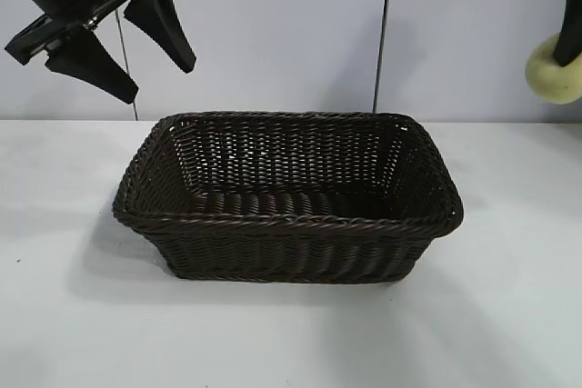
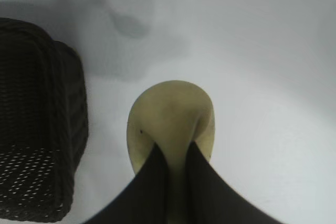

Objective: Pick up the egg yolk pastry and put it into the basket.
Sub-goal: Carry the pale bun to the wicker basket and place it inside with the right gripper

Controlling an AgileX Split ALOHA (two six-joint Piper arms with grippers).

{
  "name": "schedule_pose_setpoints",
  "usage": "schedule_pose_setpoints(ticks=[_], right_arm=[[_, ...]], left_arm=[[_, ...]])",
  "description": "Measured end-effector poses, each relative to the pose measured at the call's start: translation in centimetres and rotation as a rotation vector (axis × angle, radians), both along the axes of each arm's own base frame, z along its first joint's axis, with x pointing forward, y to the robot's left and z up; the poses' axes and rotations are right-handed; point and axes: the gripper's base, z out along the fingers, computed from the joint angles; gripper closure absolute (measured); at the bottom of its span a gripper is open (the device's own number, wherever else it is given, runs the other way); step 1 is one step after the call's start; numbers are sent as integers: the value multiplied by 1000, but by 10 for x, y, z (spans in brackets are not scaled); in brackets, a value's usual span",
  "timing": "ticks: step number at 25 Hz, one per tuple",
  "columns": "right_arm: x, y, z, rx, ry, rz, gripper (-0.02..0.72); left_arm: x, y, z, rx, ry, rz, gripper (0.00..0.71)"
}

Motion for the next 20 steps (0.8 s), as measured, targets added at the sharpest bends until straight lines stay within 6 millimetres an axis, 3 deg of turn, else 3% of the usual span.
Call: schedule_pose_setpoints(ticks=[9, 20], right_arm=[[-10, 78, 0, 6, 0, 213, 659], [-40, 162, 0, 14, 4, 432, 659]], left_arm=[[0, 0, 0, 0, 2, -1, 225], [0, 0, 0, 0, 2, -1, 225]])
